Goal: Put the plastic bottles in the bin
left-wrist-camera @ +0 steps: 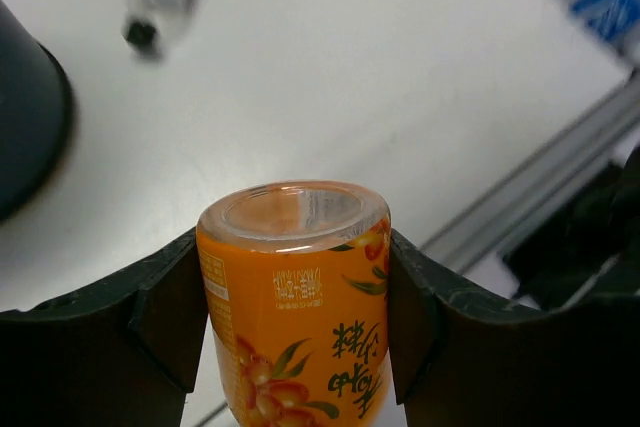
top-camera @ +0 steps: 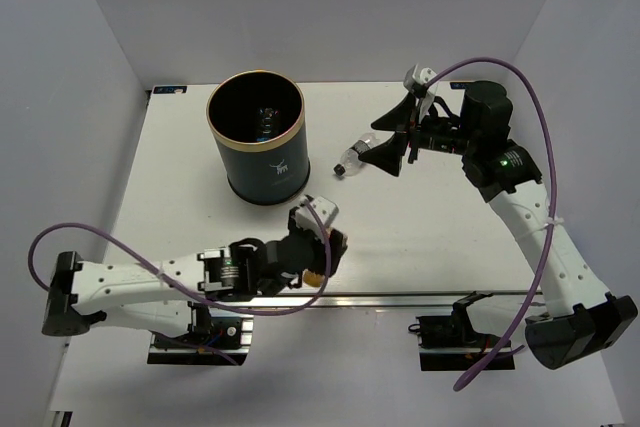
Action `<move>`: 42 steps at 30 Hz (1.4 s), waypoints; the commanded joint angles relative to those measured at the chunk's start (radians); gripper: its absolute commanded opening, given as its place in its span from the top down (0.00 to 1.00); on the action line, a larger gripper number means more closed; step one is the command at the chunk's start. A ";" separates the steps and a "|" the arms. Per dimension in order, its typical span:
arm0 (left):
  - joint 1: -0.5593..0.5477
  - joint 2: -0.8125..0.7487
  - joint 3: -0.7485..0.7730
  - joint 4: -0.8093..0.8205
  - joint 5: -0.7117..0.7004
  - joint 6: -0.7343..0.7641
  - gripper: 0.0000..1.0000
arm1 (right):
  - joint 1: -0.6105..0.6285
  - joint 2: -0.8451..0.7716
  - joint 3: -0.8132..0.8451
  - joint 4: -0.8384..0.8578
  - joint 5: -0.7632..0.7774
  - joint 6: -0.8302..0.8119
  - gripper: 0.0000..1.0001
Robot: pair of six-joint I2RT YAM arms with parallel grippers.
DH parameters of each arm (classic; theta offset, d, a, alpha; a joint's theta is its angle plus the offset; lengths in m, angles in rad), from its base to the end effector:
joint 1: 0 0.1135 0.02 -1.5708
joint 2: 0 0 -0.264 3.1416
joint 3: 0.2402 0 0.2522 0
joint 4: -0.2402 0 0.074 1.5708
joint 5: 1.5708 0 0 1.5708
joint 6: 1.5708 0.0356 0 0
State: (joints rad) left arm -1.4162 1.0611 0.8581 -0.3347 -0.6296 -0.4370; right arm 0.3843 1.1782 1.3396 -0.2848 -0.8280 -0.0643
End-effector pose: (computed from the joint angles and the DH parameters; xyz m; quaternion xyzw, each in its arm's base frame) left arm 0.0564 -0.2255 0.3007 0.2539 0.8016 -0.2138 0.4973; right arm 0.2205 0.1175 0.4439 -0.4123 0.6096 0.3942 0.5505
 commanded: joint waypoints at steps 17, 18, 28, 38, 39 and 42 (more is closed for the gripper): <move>0.791 0.313 0.683 0.261 -0.135 0.290 0.76 | -0.032 0.118 -0.059 0.139 0.416 0.130 0.11; 0.819 0.333 0.691 0.258 -0.113 0.285 0.67 | -0.033 0.123 -0.075 0.147 0.456 0.148 0.11; 1.085 0.473 0.734 0.151 0.174 0.083 0.02 | -0.143 0.075 -0.241 0.088 0.849 0.227 0.11; 1.094 0.422 0.762 0.082 0.353 0.175 0.02 | -0.278 0.081 -0.243 -0.020 0.995 0.146 0.11; 1.093 0.409 0.756 0.079 0.378 0.176 0.02 | -0.309 0.109 -0.220 -0.049 1.068 0.152 0.11; 1.094 0.347 0.717 0.051 0.542 0.182 0.02 | -0.372 0.185 -0.198 -0.172 1.349 0.170 0.11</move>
State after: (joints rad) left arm -0.3191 1.5162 1.5730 -0.2531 -0.2687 -0.2768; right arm 0.0731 1.3048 1.0985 -0.3450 0.2363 0.1158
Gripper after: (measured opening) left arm 0.982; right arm 0.894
